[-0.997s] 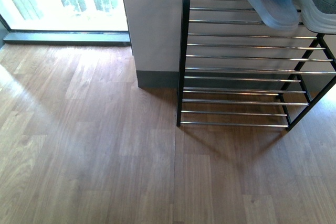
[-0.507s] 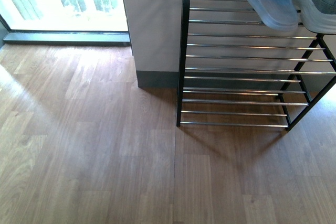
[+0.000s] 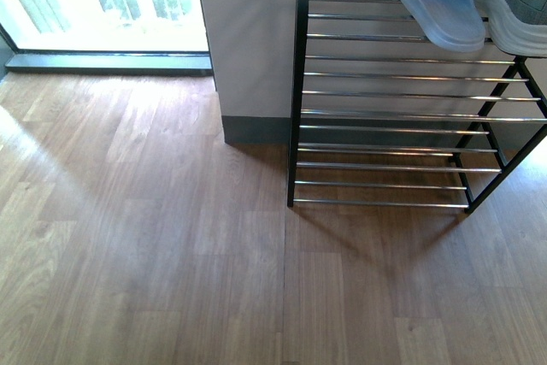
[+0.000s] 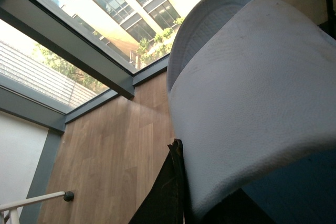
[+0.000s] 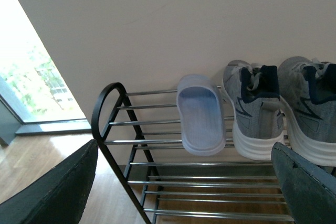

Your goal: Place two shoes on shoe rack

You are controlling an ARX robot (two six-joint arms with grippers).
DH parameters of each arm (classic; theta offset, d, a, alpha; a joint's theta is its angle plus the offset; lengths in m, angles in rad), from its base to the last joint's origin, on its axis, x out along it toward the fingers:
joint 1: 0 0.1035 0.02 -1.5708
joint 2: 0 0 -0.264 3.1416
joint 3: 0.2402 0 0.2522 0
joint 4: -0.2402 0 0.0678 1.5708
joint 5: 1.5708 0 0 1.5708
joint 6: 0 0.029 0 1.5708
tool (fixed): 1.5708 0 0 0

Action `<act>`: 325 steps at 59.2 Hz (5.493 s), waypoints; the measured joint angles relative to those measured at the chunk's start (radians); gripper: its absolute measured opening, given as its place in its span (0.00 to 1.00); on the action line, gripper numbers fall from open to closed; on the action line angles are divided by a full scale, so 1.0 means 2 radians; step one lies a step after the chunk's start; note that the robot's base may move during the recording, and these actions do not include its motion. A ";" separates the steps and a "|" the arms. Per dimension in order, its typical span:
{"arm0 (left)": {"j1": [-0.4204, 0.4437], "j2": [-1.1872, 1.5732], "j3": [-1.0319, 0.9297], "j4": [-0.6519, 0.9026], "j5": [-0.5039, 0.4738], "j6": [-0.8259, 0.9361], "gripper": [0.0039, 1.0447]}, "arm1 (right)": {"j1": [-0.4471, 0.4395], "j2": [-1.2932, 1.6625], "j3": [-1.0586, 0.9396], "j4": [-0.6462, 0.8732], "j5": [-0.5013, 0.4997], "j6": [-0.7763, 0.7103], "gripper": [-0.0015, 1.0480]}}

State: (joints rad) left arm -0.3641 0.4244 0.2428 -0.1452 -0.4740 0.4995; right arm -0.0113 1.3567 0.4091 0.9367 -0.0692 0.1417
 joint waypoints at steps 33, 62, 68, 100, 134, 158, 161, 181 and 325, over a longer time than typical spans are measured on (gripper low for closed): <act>0.000 0.000 0.000 0.000 0.000 0.000 0.02 | 0.003 -0.177 -0.142 -0.036 0.034 -0.069 0.02; 0.000 0.000 0.000 0.000 0.000 0.000 0.02 | 0.004 -0.325 -0.194 -0.128 0.035 -0.069 0.02; 0.000 0.000 0.000 0.000 0.000 0.000 0.02 | 0.004 -0.358 -0.195 -0.155 0.035 -0.069 0.02; 0.000 0.000 0.000 0.000 0.000 0.000 0.02 | 0.004 -0.510 -0.195 -0.300 0.035 -0.069 0.02; 0.000 0.000 0.000 0.000 0.000 0.000 0.02 | 0.005 -0.640 -0.195 -0.446 0.035 -0.069 0.02; 0.000 0.000 0.000 0.000 0.000 0.000 0.02 | 0.005 -0.675 -0.195 -0.467 0.035 -0.070 0.19; 0.000 0.000 0.000 0.000 0.000 0.000 0.02 | 0.005 -0.675 -0.195 -0.467 0.035 -0.070 0.25; 0.000 0.000 0.000 0.000 0.000 0.000 0.02 | 0.005 -0.676 -0.195 -0.467 0.033 -0.070 0.85; 0.006 1.166 1.034 0.032 0.176 0.099 0.02 | 0.005 -0.676 -0.195 -0.467 0.035 -0.070 0.91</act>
State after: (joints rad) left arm -0.3523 2.7567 2.3100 -0.0818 -0.1219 0.6971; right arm -0.0017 0.0048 0.0193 0.0025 0.0006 0.0025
